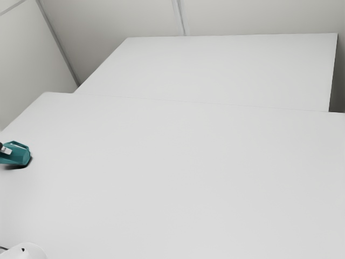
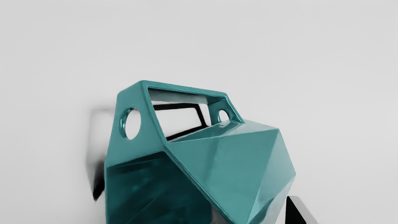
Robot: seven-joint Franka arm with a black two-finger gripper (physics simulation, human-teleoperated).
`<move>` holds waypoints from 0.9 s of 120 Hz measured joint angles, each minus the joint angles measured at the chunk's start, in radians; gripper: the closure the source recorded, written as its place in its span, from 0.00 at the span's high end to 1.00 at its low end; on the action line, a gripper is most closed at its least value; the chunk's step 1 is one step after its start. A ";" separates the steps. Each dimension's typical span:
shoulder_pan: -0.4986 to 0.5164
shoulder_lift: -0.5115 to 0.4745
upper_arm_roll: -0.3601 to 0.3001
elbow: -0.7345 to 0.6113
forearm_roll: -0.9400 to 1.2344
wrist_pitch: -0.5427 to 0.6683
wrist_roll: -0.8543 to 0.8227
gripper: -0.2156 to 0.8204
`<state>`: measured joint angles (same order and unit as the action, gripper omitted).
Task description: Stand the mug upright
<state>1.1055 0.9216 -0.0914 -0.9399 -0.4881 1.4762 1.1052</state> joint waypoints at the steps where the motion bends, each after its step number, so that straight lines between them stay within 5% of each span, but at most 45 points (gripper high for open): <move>1: 0.000 0.000 0.000 0.000 -0.001 -0.001 0.000 0.29; 37: 0.002 -0.010 -0.012 -0.001 -0.024 -0.013 -0.004 0.09; 75: 0.004 -0.069 -0.042 -0.026 -0.021 -0.014 -0.004 0.05; 108: -0.006 -0.410 -0.195 -0.430 0.103 0.161 -0.019 0.05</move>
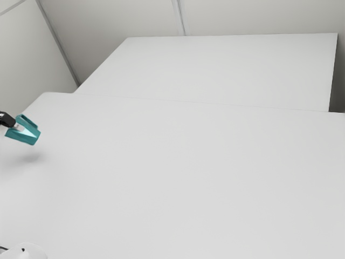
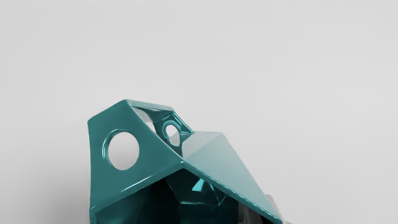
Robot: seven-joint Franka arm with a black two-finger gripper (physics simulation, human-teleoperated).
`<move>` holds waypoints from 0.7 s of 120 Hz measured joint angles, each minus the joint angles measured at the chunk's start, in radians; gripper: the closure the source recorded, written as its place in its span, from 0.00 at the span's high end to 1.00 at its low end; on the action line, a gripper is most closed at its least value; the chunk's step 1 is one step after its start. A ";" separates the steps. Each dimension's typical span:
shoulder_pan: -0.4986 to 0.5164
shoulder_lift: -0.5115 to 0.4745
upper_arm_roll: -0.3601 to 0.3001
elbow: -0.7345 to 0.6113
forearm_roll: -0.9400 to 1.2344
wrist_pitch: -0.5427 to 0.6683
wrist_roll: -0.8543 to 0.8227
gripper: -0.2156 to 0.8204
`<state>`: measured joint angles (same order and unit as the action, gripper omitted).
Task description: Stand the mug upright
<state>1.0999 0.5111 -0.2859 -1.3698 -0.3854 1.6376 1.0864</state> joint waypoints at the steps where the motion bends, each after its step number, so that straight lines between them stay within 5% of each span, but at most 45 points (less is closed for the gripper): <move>1: 0.000 -0.012 -0.004 -0.014 0.004 0.007 -0.001 0.05; 41: 0.004 -0.378 -0.240 -0.429 0.115 0.232 -0.111 0.05; 84: -0.004 -0.498 -0.428 -0.619 0.139 0.357 -0.295 0.05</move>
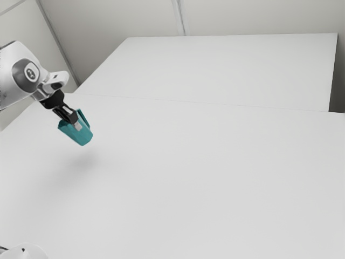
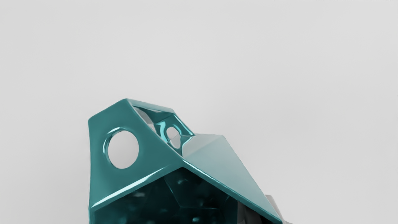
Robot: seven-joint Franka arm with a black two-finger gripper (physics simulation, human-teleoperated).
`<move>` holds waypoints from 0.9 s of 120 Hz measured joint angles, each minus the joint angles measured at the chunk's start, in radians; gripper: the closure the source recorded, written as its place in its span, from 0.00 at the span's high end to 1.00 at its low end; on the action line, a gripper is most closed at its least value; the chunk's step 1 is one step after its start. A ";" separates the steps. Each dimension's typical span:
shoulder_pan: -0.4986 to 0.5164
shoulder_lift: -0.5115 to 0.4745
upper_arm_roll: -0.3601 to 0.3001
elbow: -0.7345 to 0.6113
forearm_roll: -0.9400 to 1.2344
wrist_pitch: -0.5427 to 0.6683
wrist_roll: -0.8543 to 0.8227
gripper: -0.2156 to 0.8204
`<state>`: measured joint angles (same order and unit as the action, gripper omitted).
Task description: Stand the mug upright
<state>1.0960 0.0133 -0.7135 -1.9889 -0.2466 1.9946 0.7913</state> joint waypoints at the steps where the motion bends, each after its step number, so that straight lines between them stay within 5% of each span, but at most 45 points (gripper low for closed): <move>1: 0.000 -0.002 -0.004 -0.003 0.001 0.002 -0.005 0.05; 67: -0.070 -0.020 -0.225 -0.060 0.137 0.077 -0.335 0.05; 108: -0.089 -0.062 -0.273 -0.138 0.147 0.112 -0.457 0.05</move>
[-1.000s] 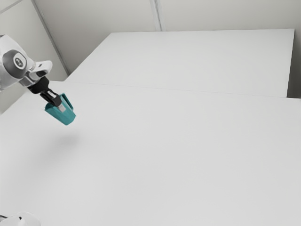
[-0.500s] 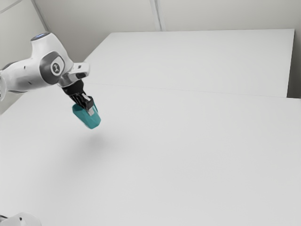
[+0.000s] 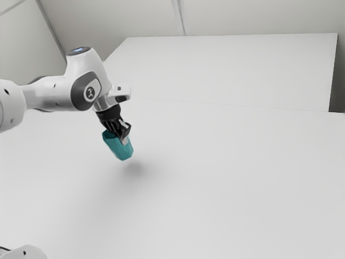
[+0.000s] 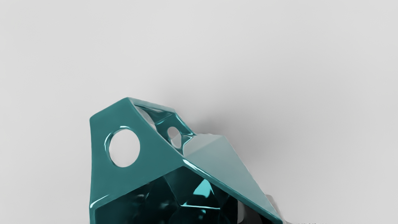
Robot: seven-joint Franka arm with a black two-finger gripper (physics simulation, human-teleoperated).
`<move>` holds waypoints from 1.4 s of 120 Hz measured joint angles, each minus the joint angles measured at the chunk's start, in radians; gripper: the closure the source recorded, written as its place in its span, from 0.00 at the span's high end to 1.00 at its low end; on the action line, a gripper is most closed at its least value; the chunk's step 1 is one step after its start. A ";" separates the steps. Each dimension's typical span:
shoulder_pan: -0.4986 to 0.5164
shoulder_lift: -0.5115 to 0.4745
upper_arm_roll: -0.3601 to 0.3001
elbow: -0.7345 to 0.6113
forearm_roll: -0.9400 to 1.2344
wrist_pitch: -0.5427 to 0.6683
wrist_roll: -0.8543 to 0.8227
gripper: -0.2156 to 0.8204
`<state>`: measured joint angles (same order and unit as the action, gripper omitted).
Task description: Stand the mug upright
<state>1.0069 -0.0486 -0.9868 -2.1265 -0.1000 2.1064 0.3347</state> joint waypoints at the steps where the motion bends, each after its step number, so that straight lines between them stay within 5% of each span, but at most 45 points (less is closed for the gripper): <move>1: 0.006 -0.001 0.000 -0.002 0.000 0.000 -0.002 0.05; 20: 0.083 -0.018 -0.004 -0.035 -0.004 0.014 -0.040 0.05; 138: 0.015 0.062 -0.025 -0.152 0.005 0.206 -0.144 0.05; 168: 0.020 0.062 -0.026 -0.156 0.004 0.223 -0.152 0.38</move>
<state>1.0270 0.0138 -1.0124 -2.2829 -0.0960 2.3290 0.1831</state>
